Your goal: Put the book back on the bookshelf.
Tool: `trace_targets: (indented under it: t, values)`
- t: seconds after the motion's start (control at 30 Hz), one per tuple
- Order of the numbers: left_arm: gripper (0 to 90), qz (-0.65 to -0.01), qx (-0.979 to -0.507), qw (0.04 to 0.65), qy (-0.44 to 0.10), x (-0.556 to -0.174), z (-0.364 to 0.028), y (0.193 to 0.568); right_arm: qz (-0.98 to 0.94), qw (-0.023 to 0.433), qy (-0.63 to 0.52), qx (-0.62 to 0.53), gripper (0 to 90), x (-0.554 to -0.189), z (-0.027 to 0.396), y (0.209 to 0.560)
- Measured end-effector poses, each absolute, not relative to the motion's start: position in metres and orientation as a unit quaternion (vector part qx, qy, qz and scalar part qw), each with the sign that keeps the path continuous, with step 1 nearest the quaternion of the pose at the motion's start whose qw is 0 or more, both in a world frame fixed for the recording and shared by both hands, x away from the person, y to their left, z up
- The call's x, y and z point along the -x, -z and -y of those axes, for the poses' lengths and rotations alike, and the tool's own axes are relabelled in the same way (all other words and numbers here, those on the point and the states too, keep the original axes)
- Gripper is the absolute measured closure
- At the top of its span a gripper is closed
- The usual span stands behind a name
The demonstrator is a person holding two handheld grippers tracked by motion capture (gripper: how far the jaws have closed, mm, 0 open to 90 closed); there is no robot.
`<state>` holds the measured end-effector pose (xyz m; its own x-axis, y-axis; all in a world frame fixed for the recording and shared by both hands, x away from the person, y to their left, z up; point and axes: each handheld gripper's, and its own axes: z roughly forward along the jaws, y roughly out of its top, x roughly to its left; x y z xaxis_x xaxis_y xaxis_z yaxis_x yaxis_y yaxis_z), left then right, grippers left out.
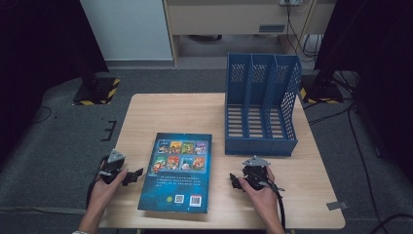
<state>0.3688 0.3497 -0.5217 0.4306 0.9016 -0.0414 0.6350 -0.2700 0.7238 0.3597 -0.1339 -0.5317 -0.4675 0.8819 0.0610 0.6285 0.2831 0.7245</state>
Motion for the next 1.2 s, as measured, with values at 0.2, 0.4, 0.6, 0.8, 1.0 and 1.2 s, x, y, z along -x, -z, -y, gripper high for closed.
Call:
trace_targets:
  t: [0.2, 0.4, 0.6, 0.8, 1.0, 1.2]
  values:
    - [6.0, -0.484, -0.768, 0.376, -0.185, -0.358, -0.342, 0.504, -0.793, 0.175, -0.392, -0.432, 8.6, -0.345, 0.114, 0.51]
    - [5.3, -0.46, -0.776, 0.402, -0.155, -0.352, -0.326, 0.498, -0.796, 0.151, -0.436, -0.391, 8.1, -0.333, 0.094, 0.495]
    - [5.2, -0.437, -0.794, 0.403, -0.127, -0.354, -0.311, 0.504, -0.815, 0.133, -0.446, -0.345, 8.7, -0.329, 0.063, 0.492]
    - [4.1, -0.415, -0.805, 0.411, -0.099, -0.356, -0.3, 0.508, -0.825, 0.103, -0.443, -0.336, 8.2, -0.336, 0.045, 0.504]
    - [2.5, -0.413, -0.805, 0.421, -0.062, -0.358, -0.293, 0.513, -0.823, 0.088, -0.446, -0.34, 6.1, -0.344, 0.038, 0.511]
    - [1.1, -0.421, -0.799, 0.429, -0.022, -0.364, -0.292, 0.519, -0.817, 0.079, -0.454, -0.348, 4.3, -0.348, 0.039, 0.515]
